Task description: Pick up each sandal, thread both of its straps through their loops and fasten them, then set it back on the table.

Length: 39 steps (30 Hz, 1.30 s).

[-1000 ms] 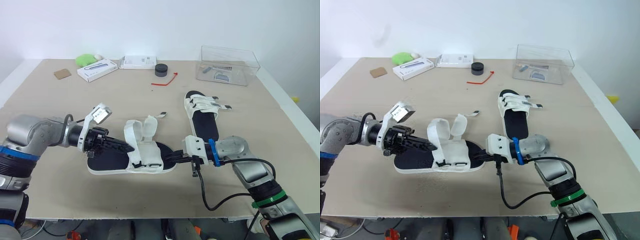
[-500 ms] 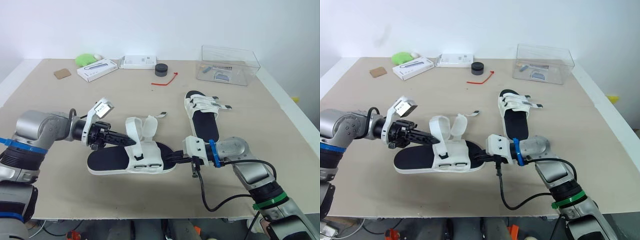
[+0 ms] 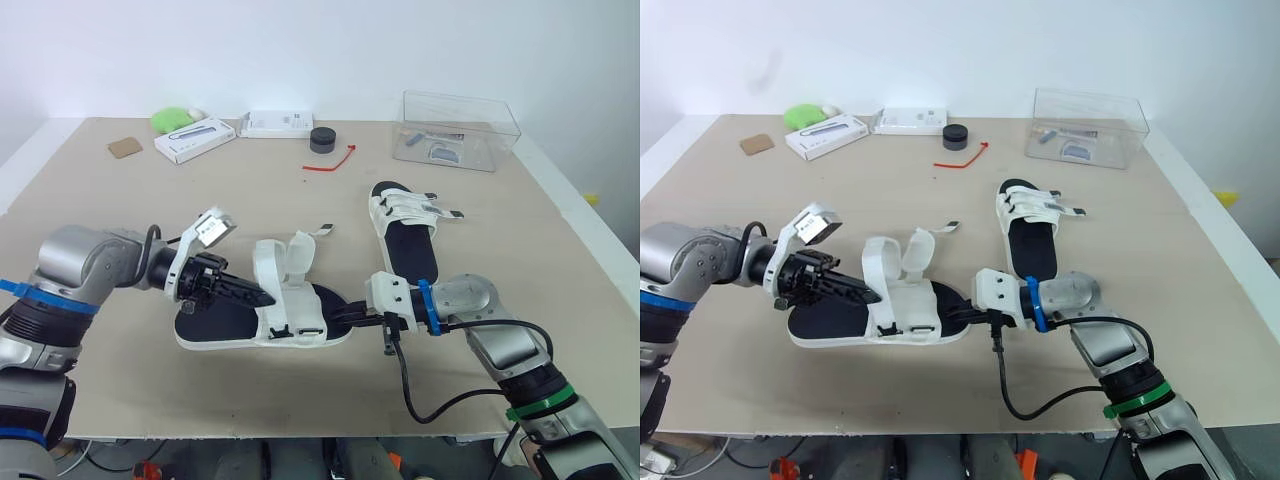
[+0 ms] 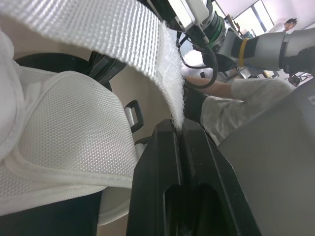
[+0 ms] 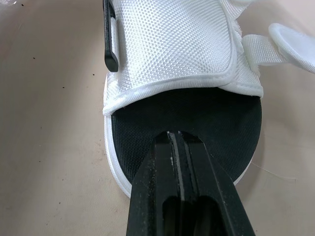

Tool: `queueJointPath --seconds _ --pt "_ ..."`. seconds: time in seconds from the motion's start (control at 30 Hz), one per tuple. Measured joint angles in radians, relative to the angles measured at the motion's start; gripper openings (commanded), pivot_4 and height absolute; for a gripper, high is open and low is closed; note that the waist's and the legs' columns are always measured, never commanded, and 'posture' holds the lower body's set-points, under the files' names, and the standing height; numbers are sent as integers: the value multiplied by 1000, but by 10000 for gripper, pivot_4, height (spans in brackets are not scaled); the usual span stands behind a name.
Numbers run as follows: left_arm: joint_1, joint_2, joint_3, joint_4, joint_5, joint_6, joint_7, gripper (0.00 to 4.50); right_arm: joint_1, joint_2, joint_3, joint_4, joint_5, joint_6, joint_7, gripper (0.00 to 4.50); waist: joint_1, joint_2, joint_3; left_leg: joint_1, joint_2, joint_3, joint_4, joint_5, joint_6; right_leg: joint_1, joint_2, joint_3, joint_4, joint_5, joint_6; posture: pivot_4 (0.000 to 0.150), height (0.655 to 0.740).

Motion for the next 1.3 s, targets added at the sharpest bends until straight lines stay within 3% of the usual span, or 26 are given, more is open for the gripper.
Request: queueJointPath --seconds 1.3 --pt "-13 -35 -41 22 105 -79 -40 1184 -1 0 0 -1 0 5 7 0 0 0 0 0 0 0 0 0 0 0 0 0 0 0 0 1500 7400"
